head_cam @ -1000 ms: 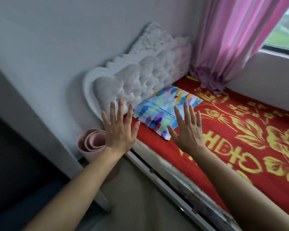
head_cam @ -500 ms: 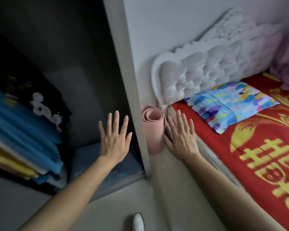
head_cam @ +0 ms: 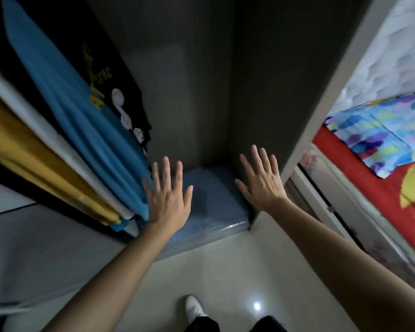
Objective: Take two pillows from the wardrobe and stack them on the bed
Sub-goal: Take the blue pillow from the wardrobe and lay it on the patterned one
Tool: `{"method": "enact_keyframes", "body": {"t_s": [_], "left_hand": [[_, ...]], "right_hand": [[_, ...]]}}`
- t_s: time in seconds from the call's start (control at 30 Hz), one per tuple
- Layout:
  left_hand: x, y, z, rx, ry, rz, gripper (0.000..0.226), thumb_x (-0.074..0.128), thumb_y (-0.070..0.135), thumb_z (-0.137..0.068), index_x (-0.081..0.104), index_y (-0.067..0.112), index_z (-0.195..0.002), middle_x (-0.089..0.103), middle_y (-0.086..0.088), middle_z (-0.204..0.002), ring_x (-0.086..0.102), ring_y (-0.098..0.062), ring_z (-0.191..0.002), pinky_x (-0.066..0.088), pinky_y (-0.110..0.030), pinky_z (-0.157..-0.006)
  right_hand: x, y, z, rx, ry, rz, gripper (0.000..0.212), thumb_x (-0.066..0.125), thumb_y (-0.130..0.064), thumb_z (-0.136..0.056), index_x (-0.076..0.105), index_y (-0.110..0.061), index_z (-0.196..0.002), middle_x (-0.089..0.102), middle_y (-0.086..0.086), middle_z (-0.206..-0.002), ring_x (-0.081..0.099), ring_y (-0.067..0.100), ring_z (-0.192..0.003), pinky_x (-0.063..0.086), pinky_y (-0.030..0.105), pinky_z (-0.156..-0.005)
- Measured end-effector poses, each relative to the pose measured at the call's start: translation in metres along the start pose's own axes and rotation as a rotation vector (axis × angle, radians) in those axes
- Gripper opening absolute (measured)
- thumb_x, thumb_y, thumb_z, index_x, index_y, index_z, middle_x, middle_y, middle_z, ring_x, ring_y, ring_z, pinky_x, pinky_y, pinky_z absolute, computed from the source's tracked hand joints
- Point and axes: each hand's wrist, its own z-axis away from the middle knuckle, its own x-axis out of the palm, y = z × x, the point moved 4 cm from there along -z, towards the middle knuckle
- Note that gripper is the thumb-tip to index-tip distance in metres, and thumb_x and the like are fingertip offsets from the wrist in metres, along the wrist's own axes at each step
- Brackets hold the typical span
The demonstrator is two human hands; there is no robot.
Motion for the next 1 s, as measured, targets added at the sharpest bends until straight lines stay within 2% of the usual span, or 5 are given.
{"method": "enact_keyframes", "body": {"t_s": [0.17, 0.37, 0.53, 0.7, 1.0], "left_hand": [[0.043, -0.066, -0.015, 0.017, -0.091, -0.010, 0.070, 0.037, 0.051, -0.095, 0.019, 0.016, -0.153, 0.009, -0.015, -0.162, 0.011, -0.041, -0.146, 0.020, -0.067, -0.110], [0.138, -0.089, -0.027, -0.054, -0.229, 0.061, 0.070, 0.039, 0.050, -0.095, 0.016, 0.018, -0.153, 0.006, -0.016, -0.162, 0.008, -0.038, -0.147, 0.018, -0.066, -0.111], [0.256, -0.099, -0.039, -0.044, -0.328, 0.045, 0.068, 0.041, 0.048, -0.095, 0.021, 0.016, -0.152, 0.011, -0.017, -0.161, 0.013, -0.039, -0.146, 0.020, -0.065, -0.111], [0.408, -0.115, -0.045, 0.032, -0.400, 0.022, 0.076, 0.050, 0.046, -0.091, 0.018, 0.016, -0.153, 0.007, -0.018, -0.161, 0.008, -0.039, -0.147, 0.020, -0.066, -0.110], [0.641, -0.127, -0.031, -0.012, -0.517, -0.033, 0.097, 0.063, 0.050, -0.082, 0.005, 0.021, -0.153, -0.003, -0.015, -0.162, 0.001, -0.038, -0.147, 0.013, -0.066, -0.113]], "right_hand": [[0.052, -0.055, -0.028, -0.041, -0.106, -0.005, 0.071, 0.038, -0.057, -0.094, 0.028, -0.018, -0.152, 0.016, 0.019, -0.161, 0.016, 0.041, -0.147, 0.014, 0.056, -0.118], [0.152, -0.069, -0.043, -0.038, -0.258, -0.053, 0.069, 0.036, -0.057, -0.096, 0.026, -0.018, -0.153, 0.012, 0.019, -0.162, 0.012, 0.041, -0.147, 0.013, 0.057, -0.119], [0.277, -0.061, -0.054, -0.022, -0.409, -0.090, 0.068, 0.031, -0.057, -0.098, 0.020, -0.020, -0.154, 0.009, 0.017, -0.163, 0.006, 0.039, -0.149, 0.009, 0.056, -0.120], [0.414, -0.039, -0.061, -0.064, -0.449, -0.078, 0.071, 0.038, -0.054, -0.097, 0.018, -0.017, -0.155, 0.008, 0.020, -0.162, 0.007, 0.042, -0.148, 0.011, 0.058, -0.119], [0.635, -0.018, -0.065, -0.090, -0.552, -0.064, 0.084, 0.056, -0.045, -0.092, 0.010, -0.017, -0.156, 0.005, 0.021, -0.162, 0.004, 0.043, -0.148, 0.010, 0.058, -0.118]]}}
